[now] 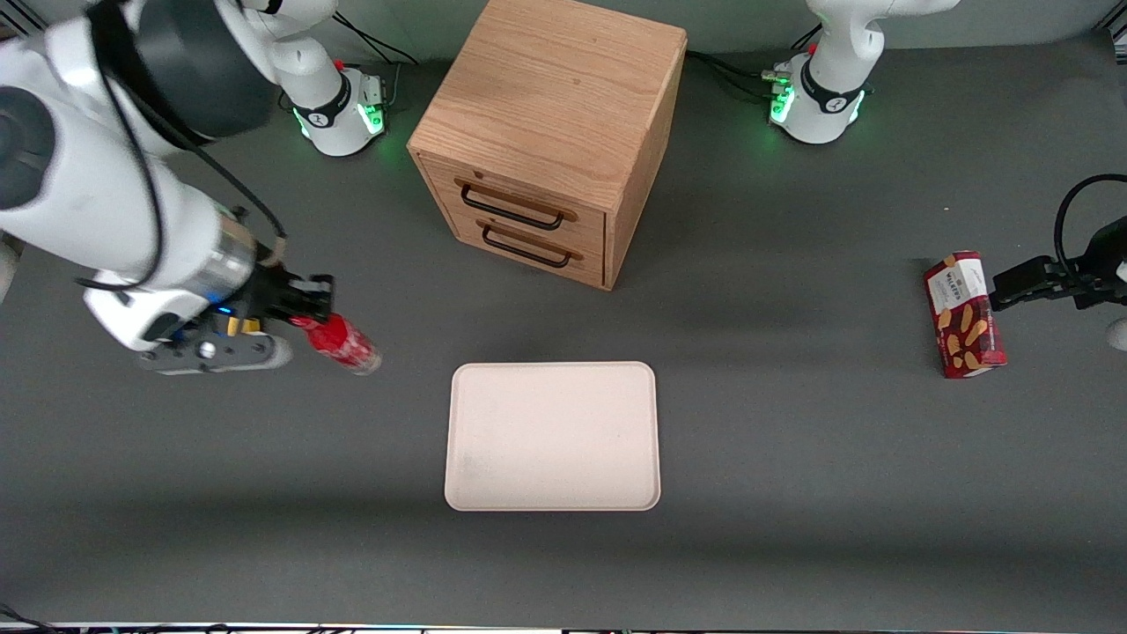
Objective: Place coke bottle on tray
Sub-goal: 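Lift the bottle with the right gripper and carry it over the white tray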
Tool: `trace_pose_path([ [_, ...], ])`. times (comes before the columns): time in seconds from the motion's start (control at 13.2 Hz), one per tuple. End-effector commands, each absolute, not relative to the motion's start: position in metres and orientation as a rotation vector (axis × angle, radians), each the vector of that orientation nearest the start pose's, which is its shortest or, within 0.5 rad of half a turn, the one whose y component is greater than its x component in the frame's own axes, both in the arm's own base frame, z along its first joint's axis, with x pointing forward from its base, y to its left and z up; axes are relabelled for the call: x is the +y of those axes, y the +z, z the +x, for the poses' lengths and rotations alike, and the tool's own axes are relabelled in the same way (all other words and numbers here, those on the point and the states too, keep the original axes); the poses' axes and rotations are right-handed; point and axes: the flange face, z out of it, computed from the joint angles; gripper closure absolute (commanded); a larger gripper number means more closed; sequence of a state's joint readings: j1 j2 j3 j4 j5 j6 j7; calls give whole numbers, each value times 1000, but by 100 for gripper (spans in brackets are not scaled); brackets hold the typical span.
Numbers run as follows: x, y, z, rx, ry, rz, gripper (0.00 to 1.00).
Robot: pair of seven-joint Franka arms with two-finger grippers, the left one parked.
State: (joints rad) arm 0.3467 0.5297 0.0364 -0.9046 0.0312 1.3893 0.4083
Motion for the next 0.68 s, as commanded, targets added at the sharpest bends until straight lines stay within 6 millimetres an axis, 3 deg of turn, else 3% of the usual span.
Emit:
trace_pose_path([
  [0.0, 300, 578, 642, 227, 36, -3040, 100],
  [0.15, 319, 559, 652, 271, -4, -3020, 100],
  [0.61, 329, 472, 698, 308, -100, -3009, 100],
])
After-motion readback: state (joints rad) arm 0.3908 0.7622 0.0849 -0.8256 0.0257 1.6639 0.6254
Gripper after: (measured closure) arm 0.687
